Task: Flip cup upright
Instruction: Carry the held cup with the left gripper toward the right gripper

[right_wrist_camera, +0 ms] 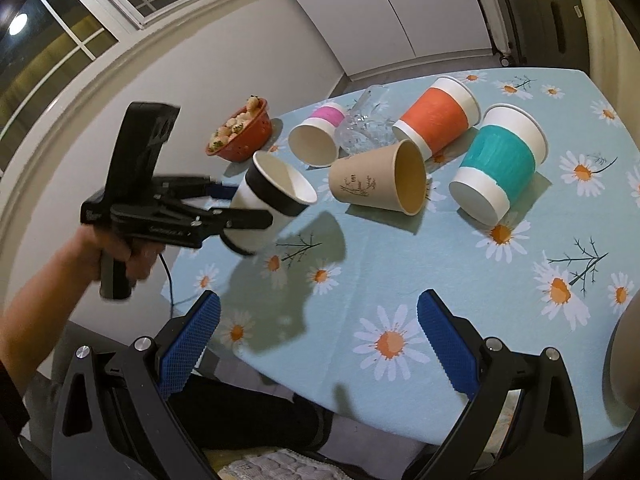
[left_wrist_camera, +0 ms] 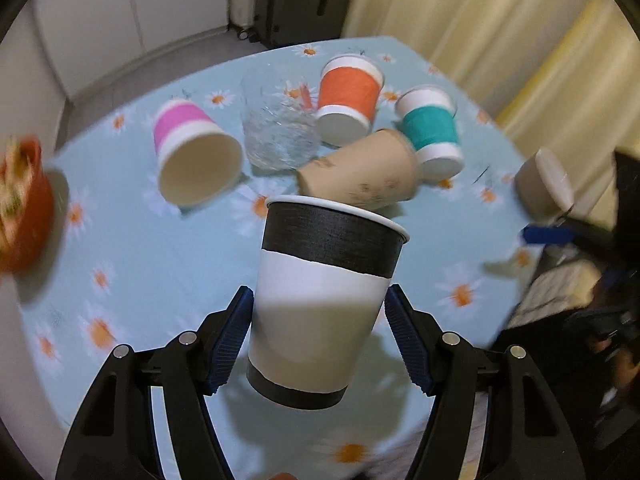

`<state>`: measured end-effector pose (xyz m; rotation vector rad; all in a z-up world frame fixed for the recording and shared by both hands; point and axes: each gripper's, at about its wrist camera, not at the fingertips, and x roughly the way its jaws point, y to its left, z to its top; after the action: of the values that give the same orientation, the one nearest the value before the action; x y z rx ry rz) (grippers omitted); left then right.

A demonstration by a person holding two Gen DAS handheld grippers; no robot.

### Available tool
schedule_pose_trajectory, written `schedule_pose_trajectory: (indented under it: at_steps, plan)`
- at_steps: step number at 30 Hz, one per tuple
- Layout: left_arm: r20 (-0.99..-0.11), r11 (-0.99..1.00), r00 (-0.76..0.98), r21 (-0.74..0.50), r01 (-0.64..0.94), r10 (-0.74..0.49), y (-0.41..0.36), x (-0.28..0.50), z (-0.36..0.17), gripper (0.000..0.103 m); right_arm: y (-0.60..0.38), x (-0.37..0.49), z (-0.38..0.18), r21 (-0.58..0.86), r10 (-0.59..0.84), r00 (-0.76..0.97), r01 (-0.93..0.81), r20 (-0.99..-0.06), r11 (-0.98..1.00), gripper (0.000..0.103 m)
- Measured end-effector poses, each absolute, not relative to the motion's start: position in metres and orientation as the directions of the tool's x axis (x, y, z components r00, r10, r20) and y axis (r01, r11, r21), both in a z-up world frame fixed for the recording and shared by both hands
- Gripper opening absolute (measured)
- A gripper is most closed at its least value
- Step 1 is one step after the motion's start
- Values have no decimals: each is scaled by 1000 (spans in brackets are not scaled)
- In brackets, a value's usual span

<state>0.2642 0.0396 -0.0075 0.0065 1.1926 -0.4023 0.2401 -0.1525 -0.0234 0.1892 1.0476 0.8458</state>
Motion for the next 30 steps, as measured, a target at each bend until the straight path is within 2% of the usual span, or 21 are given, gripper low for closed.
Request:
schedule_pose_trajectory:
  at_steps: [8,17,30]
  plan:
    - [-849,904,323,-424,61,-419,24,240,-19,66,-168,234,-17,598,761,194,-512,-618,617,98]
    - [-813,806,332,-556,-201,-478,9,217,-47,66,-189,236,-16,681,808,184,-454,-560,575,98]
    - [-841,777,341,-528,-342,-420,-6,214,-67,67,-211,236,-14,715,825,206,-419,-526,560,98]
